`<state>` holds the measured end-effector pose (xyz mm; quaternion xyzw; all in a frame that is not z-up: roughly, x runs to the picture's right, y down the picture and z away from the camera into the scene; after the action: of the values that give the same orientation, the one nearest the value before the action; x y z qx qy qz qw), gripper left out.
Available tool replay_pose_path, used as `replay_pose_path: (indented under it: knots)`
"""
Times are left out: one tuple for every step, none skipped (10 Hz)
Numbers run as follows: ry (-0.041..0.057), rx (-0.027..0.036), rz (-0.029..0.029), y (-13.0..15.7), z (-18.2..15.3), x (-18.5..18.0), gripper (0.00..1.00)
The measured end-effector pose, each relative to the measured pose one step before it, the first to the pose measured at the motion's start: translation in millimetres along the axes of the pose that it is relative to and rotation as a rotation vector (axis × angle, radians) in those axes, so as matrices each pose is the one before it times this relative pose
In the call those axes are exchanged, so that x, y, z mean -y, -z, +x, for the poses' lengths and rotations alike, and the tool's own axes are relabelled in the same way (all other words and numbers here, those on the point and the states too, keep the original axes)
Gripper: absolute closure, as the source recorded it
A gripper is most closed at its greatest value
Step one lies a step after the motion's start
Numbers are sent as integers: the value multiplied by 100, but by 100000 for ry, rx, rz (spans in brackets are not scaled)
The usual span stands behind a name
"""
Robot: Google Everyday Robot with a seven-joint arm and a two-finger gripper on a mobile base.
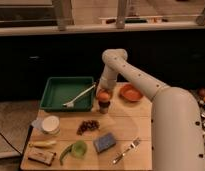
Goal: Place apple in metal cup
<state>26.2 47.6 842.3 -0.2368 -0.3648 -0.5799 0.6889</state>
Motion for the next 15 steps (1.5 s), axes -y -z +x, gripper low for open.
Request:
replay_pose_path:
  knots:
    - [135, 111, 111, 37, -4, 47, 20]
    - [13, 14, 85, 43, 6, -3, 20]
    - [93, 10, 76, 24, -11, -6, 20]
    - [-20, 29, 3, -7, -7, -46, 20]
    - [77, -97, 55, 88, 4, -11, 20]
    - [167, -7, 29, 49, -8, 5, 20]
    - [226, -28, 10, 105, -4, 7, 20]
    - [187, 6, 11, 63, 2, 4, 20]
    - [224, -17, 72, 67, 8, 19, 20]
    - [427, -204, -3, 118, 27, 17, 20]
    - [468, -257, -139, 112, 37, 16, 20]
    - [1056, -507, -486, 185, 17, 58, 20]
    - [1514, -587, -330, 254, 74, 116, 20]
    - [954, -357, -195, 157, 52, 85, 20]
    - [1185, -386, -305, 164, 57, 114, 20]
